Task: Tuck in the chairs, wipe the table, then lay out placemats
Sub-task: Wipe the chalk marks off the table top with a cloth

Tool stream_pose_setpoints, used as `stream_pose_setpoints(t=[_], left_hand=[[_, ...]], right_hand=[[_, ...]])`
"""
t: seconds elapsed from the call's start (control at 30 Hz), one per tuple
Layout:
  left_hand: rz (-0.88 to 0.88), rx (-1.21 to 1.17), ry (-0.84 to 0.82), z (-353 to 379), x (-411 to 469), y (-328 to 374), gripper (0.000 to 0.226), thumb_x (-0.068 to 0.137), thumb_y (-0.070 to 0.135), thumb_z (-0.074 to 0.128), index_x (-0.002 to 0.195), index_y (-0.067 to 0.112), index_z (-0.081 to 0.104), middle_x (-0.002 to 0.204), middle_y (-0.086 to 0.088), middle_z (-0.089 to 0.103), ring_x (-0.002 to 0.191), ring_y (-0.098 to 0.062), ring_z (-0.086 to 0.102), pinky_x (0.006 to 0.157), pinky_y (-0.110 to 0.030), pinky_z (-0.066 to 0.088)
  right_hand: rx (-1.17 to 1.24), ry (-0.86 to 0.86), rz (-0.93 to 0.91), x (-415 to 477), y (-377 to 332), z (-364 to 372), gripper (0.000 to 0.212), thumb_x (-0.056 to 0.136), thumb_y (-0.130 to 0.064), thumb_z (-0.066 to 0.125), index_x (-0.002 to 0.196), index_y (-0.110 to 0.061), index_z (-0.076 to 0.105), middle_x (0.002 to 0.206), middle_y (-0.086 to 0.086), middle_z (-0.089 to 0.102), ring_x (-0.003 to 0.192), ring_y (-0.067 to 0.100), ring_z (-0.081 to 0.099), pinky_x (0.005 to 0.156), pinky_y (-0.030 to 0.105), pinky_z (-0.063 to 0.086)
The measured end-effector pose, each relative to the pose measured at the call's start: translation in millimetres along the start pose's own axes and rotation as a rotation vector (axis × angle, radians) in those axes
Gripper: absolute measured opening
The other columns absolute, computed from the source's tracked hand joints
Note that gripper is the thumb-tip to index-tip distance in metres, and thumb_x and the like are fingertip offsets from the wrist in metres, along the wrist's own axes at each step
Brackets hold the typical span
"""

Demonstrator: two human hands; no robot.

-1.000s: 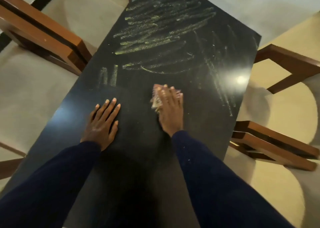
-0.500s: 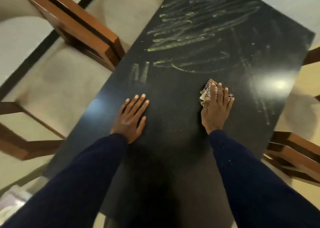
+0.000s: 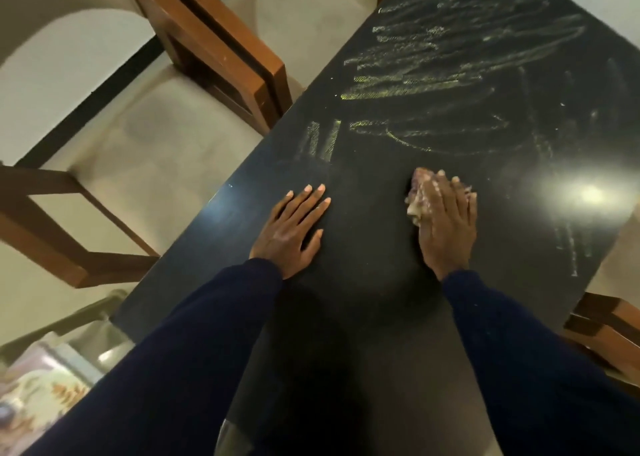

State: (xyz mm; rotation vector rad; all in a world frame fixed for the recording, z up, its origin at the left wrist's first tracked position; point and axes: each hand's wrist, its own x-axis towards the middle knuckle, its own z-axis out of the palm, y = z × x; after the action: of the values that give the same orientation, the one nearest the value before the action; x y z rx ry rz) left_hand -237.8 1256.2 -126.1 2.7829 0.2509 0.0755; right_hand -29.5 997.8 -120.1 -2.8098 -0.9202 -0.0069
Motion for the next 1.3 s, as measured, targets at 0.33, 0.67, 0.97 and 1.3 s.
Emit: stream_pose_setpoints(t=[0.33, 0.67, 0.97, 1.3], left_hand=[[-0.237, 0.034, 0.003, -19, -20, -63, 0.062, 0.114, 0.045, 0.029, 0.17, 0.021, 0.018, 0.179, -0.007, 0.009, 0.165, -0.022, 0.003, 0.134, -0.049, 0.009], [-0.326, -0.007, 0.009, -18, -23, -74, 0.064, 0.112, 0.047, 0.036, 0.17, 0.024, 0.02, 0.179, -0.003, 0.008, 0.165, -0.017, 0.001, 0.134, -0.039, -0.001], [-0.365, -0.008, -0.032, -13, -20, -76, 0.069, 0.111, 0.055, 0.027, 0.17, 0.024, 0.011, 0.179, 0.0, 0.001, 0.165, -0.016, -0.005, 0.134, -0.041, -0.002], [-0.387, 0.008, -0.02, -13, -20, -75, 0.073, 0.11, 0.053, 0.034, 0.171, 0.021, 0.009, 0.178, -0.001, 0.0, 0.162, -0.007, -0.017, 0.131, -0.031, -0.014]], right_hand=[[-0.058, -0.178, -0.608, 2, -62, 4, 0.084, 0.089, -0.019, 0.07, 0.166, -0.017, 0.035, 0.177, 0.006, 0.021, 0.165, 0.03, 0.014, 0.13, 0.061, 0.016], [0.018, -0.013, -0.102, 100, -206, 41, 0.079, 0.097, -0.024, 0.062, 0.168, -0.024, 0.029, 0.176, 0.01, 0.023, 0.164, 0.035, 0.015, 0.13, 0.064, 0.011], [-0.04, 0.001, -0.152, 140, -151, 33, 0.066, 0.103, -0.025, 0.051, 0.166, -0.021, 0.032, 0.176, 0.008, 0.026, 0.163, 0.034, 0.02, 0.13, 0.061, 0.016], [-0.031, -0.148, -0.806, 103, -156, 32, 0.068, 0.103, -0.025, 0.059, 0.166, -0.019, 0.034, 0.176, 0.008, 0.024, 0.164, 0.032, 0.018, 0.131, 0.061, 0.015]])
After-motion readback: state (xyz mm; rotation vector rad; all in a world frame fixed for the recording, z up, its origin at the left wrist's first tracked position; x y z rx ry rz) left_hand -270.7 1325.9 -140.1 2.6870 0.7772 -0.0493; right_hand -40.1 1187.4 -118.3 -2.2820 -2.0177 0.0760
